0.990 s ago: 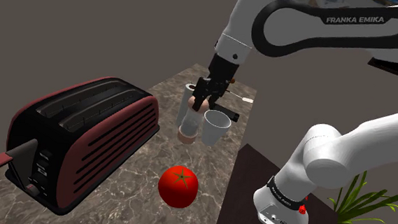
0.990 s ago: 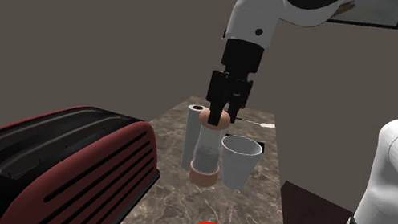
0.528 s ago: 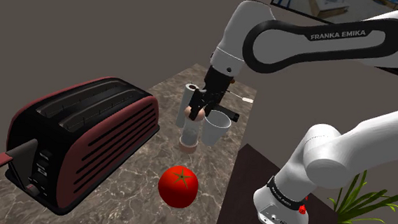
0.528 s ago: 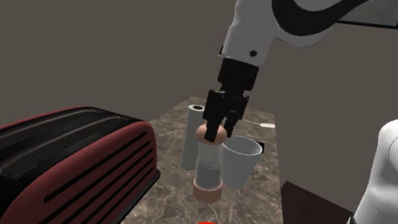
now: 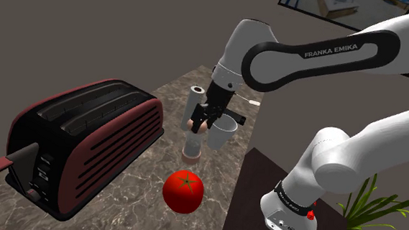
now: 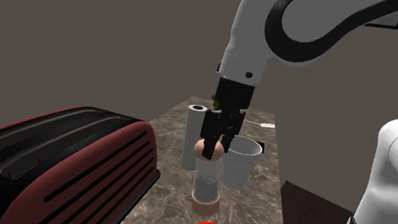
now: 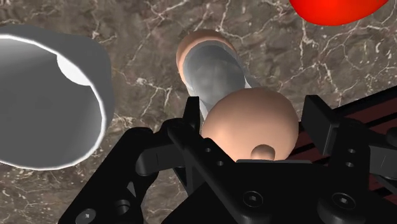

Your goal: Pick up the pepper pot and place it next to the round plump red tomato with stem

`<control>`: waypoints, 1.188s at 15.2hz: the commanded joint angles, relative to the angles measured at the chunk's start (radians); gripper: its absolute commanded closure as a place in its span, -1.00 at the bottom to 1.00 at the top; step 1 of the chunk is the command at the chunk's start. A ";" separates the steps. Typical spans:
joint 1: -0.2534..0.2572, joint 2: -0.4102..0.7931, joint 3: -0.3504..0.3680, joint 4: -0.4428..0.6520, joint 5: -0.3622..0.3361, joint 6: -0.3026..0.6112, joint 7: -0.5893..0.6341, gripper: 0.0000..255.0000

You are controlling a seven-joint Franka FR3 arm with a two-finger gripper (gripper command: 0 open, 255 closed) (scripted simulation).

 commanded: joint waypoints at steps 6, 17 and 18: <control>0.001 0.003 0.001 -0.004 0.002 0.008 -0.001 1.00; -0.013 -0.068 -0.028 0.072 -0.027 -0.141 0.007 -1.00; -0.013 -0.068 -0.028 0.072 -0.027 -0.141 0.007 -1.00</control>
